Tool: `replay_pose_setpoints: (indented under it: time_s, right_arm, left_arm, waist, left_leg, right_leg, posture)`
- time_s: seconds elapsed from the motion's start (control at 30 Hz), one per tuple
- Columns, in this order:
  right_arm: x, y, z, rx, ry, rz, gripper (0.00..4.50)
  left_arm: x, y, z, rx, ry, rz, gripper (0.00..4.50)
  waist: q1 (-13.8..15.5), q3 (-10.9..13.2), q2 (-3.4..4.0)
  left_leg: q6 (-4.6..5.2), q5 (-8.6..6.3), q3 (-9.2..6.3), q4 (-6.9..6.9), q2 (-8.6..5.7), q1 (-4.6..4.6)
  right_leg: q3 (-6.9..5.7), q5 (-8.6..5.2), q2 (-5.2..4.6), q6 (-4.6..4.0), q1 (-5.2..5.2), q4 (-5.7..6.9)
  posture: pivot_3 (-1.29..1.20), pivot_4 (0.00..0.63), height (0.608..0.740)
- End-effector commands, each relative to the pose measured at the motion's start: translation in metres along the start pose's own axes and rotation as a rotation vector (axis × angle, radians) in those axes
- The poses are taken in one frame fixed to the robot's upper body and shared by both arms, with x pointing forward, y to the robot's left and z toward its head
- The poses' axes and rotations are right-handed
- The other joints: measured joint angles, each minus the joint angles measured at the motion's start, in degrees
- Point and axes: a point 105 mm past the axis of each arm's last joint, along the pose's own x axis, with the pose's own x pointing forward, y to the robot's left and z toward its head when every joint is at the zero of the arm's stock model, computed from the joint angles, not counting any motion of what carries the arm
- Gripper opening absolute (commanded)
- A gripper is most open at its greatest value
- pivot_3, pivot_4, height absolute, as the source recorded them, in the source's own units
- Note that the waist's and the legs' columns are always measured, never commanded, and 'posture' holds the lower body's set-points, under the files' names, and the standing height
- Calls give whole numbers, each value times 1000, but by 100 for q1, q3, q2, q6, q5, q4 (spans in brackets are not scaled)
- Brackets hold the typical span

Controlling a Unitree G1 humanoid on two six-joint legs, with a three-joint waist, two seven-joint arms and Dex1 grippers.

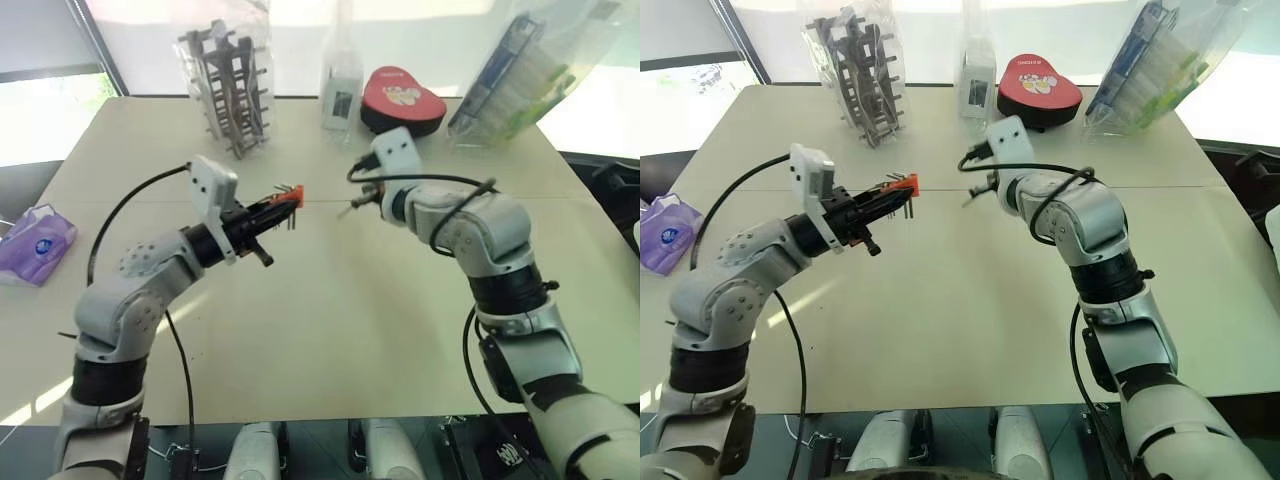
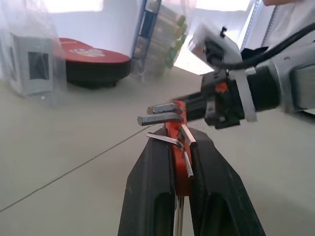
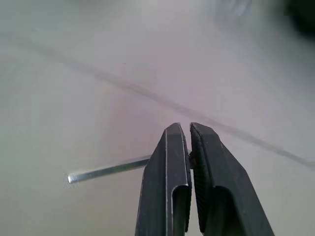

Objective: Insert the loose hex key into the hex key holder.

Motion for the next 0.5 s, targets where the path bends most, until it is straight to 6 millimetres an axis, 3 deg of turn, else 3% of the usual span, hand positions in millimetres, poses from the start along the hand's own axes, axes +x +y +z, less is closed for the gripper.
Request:
replay_pose_setpoints:
  time_s: [0.03,0.13,0.27,0.5]
  right_arm:
    - [-18,1,57,-75,-420,40,33]
    - [-38,15,80,-227,-675,121,33]
    - [-64,38,94,-474,-908,256,33]
    - [-85,56,97,-791,-1067,423,33]
  left_arm:
    - [9,-2,12,33,-49,-28,0]
    - [13,1,15,7,-64,-44,0]
    - [13,4,20,-25,-71,-70,0]
    - [11,1,23,-27,-32,-149,0]
  waist:
    - [-5,0,0]
    - [-19,0,0]
    - [-21,1,0]
    - [-16,1,1]
  left_leg:
    - [-3,2,0,0,0,0]
    - [-8,5,1,0,0,0]
    - [-12,8,-1,0,1,0]
    - [-18,12,-1,1,1,2]
  right_leg:
    - [0,0,0,0,0,0]
    - [1,-1,0,2,0,-1]
    - [1,-2,1,5,-1,2]
    - [1,-2,0,5,1,5]
  posture:
    - [0,150,740]
    - [0,150,740]
    - [0,150,740]
    - [0,150,740]
